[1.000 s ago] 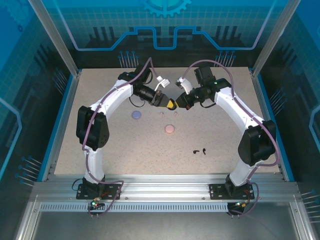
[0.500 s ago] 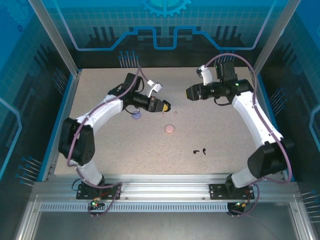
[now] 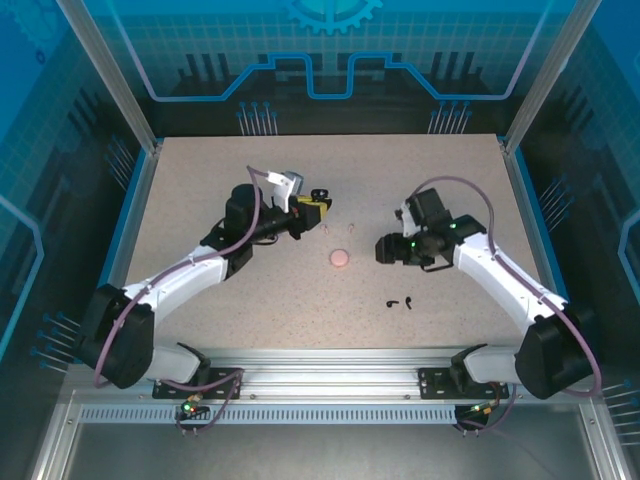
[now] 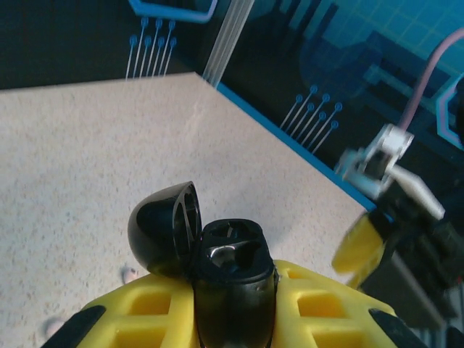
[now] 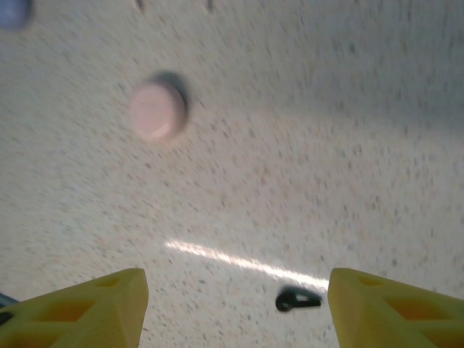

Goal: Insert wireless bluetooth earbuds into charging case

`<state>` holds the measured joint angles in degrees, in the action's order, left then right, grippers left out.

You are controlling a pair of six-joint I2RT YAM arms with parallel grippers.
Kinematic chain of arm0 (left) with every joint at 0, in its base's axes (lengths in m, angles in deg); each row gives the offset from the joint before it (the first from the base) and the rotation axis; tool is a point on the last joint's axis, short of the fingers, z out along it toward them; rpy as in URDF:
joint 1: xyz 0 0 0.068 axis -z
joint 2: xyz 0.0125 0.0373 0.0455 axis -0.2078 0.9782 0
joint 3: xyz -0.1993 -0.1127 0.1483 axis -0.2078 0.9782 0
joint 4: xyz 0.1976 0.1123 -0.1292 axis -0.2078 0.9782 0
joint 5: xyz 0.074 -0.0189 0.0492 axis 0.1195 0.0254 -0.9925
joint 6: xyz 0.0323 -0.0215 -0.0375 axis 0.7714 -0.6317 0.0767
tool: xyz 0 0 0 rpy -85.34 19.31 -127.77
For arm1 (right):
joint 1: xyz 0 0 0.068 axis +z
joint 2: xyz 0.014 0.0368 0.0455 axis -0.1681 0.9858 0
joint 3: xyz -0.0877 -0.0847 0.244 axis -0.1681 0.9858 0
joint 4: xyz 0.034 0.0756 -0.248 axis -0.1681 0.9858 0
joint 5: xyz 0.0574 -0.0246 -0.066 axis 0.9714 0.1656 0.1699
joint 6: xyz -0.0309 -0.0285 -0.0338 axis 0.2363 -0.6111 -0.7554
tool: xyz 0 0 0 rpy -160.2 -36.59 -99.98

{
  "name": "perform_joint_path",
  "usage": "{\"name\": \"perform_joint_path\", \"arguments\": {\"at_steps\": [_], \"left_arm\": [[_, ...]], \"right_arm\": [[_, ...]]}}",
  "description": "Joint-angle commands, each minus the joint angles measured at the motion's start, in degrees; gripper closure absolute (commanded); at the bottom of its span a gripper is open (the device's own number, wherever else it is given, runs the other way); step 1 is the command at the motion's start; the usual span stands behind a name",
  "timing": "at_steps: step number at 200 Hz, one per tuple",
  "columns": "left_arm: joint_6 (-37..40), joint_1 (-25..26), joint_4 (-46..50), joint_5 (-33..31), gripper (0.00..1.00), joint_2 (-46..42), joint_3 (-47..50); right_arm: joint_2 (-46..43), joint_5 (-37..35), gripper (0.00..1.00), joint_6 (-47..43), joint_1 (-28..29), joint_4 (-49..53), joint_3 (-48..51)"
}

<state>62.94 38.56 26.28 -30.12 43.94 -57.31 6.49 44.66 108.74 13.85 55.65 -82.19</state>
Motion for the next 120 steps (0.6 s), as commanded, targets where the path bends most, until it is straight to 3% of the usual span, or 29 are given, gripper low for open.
{"name": "perform_joint_path", "arguments": {"at_steps": [1, 55, 120], "left_arm": [[0.45, 1.34, -9.79, -8.76, 1.00, -2.52, 2.19], [-1.42, 4.35, -8.46, -10.88, 1.00, -3.77, 2.42], [-2.12, 5.73, -7.73, -11.42, 1.00, -5.06, 3.70]], "right_arm": [[-2.58, -6.26, 0.33, 8.08, 4.36, 1.08, 4.14], [-0.50, -7.29, 0.32, 14.10, 12.76, -3.96, 11.98], [4.64, -10.49, 0.30, 13.03, 13.47, -11.76, 12.84]]}}
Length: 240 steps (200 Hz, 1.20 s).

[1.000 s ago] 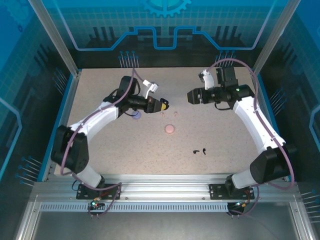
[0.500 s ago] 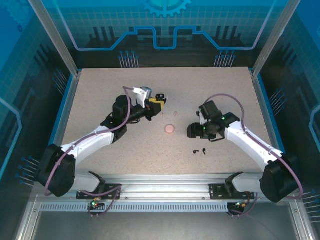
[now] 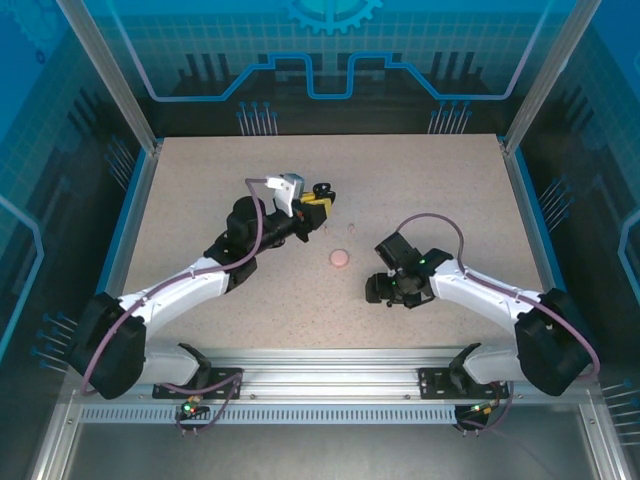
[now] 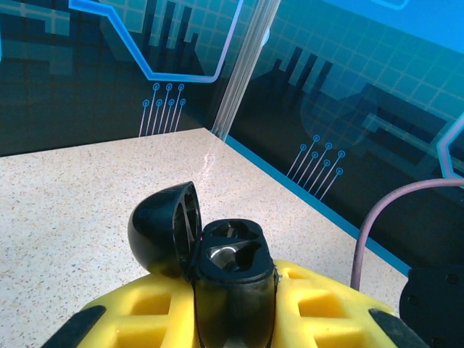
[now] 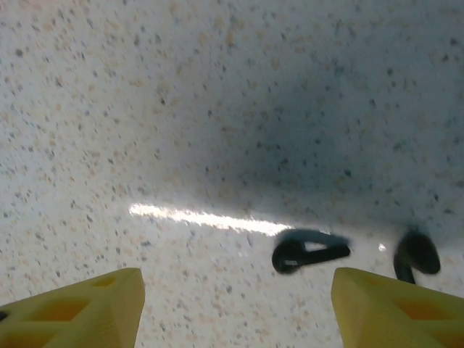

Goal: Insert wireless bluetooth earbuds into charging case

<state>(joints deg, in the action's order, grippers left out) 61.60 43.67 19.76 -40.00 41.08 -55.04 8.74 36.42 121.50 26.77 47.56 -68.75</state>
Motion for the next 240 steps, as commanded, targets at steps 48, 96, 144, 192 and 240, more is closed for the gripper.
{"name": "perform_joint_path", "arguments": {"at_steps": [48, 96, 144, 192, 240], "left_arm": [[-0.82, 0.89, -0.68, -2.21, 1.00, -3.01, 2.13], [-0.40, 1.22, -0.59, -2.48, 1.00, -3.79, 1.85], [0.38, 1.44, -0.07, -2.76, 1.00, -4.07, 1.22], [0.43, 1.63, 0.46, -3.01, 1.00, -4.16, 1.08], [0.53, 1.87, 0.49, -2.90, 1.00, -4.16, 0.81]], "right_arm": [[8.40, -2.20, 0.30, -0.50, 0.09, -5.21, -1.74], [6.54, -0.85, 0.30, 0.56, 0.36, -4.27, 1.01], [4.73, 1.45, 0.31, 1.24, 1.46, -3.49, 2.28], [4.55, 2.81, 0.32, 2.61, 4.87, -2.11, 1.50], [4.01, -3.04, 0.31, 4.52, 6.18, 1.73, 0.08]]}}
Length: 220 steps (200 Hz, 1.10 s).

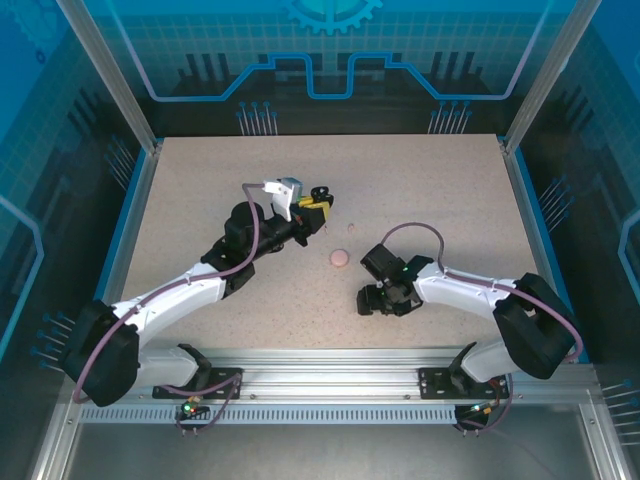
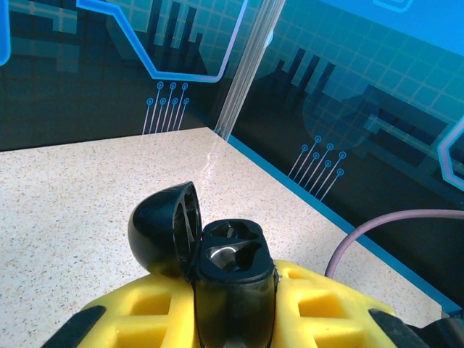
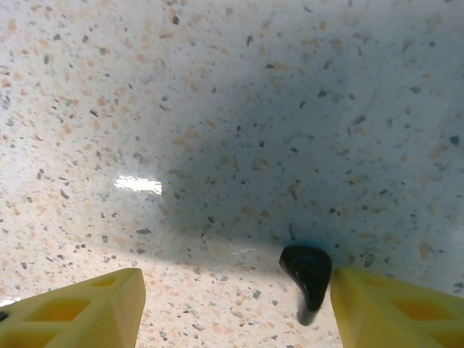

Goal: Insert wireless bluetooth earbuds into charging case

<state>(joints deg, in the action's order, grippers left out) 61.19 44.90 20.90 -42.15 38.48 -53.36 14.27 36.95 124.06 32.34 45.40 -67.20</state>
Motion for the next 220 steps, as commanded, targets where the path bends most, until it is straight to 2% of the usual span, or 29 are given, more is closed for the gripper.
{"name": "perform_joint_path", "arguments": {"at_steps": [1, 52, 101, 220], "left_arm": [[0.99, 0.66, -0.62, -0.77, 1.00, -1.56, -0.89], [1.29, 0.67, -0.24, -0.62, 1.00, -1.56, -0.84], [1.88, 0.71, 0.12, -0.52, 1.00, -1.89, -1.10], [2.43, 1.01, 0.62, -0.43, 1.00, -1.96, -1.29]], "right_arm": [[-1.56, -3.62, 0.31, 1.97, 0.56, 3.94, -1.53], [1.88, -6.43, 0.34, 0.79, 0.88, 7.61, -5.59], [6.01, -9.36, 0.47, 2.26, 2.16, 11.04, -8.40], [9.55, -10.14, 0.61, 2.50, 2.49, 8.67, -7.04]]}}
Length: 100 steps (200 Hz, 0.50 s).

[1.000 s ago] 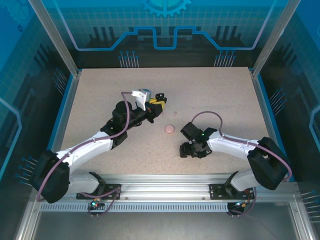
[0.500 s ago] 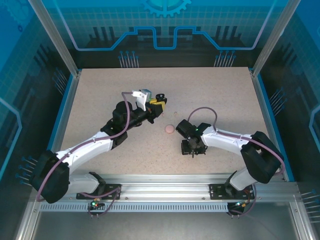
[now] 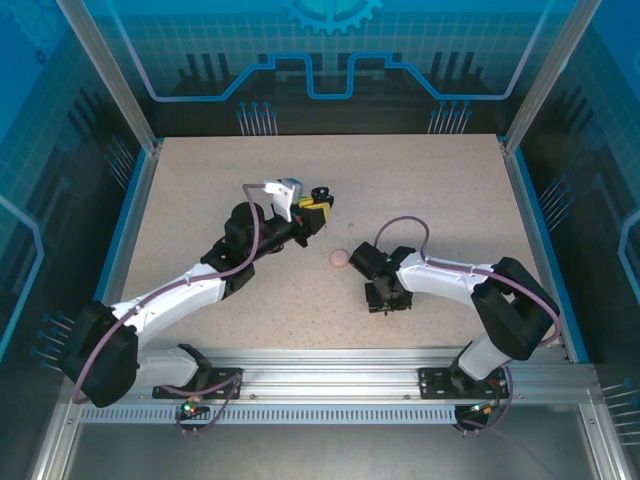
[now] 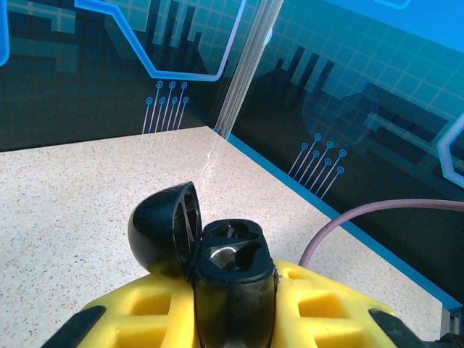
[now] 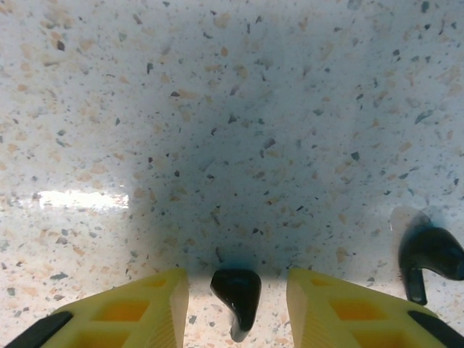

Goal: Insert wireless bluetooth earbuds into charging case

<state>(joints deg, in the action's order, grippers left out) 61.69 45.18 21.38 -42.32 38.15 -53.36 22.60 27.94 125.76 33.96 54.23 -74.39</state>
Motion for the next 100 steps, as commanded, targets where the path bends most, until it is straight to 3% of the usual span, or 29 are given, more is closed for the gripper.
{"name": "perform_joint_path", "arguments": {"at_steps": [1, 100], "left_arm": [[1.93, 0.73, 0.15, -0.25, 1.00, -1.65, -1.31], [2.92, 1.33, 1.13, -0.25, 1.00, -1.41, -2.39]], "right_arm": [[1.27, -1.11, 0.61, 0.76, 0.85, -0.17, 0.15], [1.25, 0.04, 0.72, -0.01, -1.30, -2.19, 2.34]]}}
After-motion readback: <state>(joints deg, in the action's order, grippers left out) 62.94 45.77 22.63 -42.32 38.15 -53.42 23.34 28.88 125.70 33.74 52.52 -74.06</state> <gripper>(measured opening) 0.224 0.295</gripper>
